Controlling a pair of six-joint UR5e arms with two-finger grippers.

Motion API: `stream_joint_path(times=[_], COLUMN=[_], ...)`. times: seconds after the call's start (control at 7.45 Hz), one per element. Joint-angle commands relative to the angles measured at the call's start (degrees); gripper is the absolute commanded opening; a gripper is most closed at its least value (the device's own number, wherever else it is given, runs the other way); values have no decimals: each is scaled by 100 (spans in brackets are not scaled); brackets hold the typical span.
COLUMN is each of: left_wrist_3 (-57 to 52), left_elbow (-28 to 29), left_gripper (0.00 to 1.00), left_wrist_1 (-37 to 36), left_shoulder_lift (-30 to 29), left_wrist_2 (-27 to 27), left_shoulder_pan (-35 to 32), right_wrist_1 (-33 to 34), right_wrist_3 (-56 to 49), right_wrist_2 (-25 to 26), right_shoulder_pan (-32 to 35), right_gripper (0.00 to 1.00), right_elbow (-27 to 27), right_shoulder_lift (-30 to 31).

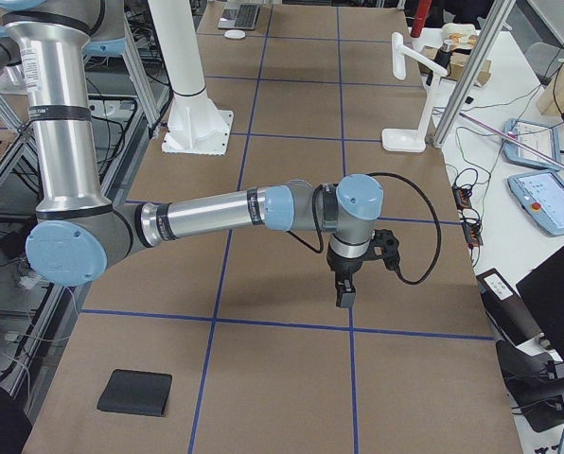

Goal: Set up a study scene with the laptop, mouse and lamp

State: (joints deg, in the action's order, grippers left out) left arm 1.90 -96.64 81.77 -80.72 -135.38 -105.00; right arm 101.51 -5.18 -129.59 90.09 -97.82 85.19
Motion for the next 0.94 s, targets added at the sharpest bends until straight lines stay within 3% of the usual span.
stream_joint_path(times=[0.0, 0.27, 0.81], left_wrist_3=[-49, -41, 46], left_elbow=[-153, -31, -136], left_gripper=[100, 100, 100], left_wrist_1=[101, 654, 569], left_shoulder_lift=[467, 934, 970], left_wrist_2=[-6, -50, 494], left_shoulder_pan=[-371, -1175, -1321], right_wrist_1=[0, 0, 0], right_wrist_3=[-9, 0, 0], right_wrist_2=[-40, -40, -40], right_shoulder_pan=[0, 0, 0], right_gripper=[100, 100, 100], right_elbow=[-9, -9, -18], right_shoulder_lift=[41, 41, 41])
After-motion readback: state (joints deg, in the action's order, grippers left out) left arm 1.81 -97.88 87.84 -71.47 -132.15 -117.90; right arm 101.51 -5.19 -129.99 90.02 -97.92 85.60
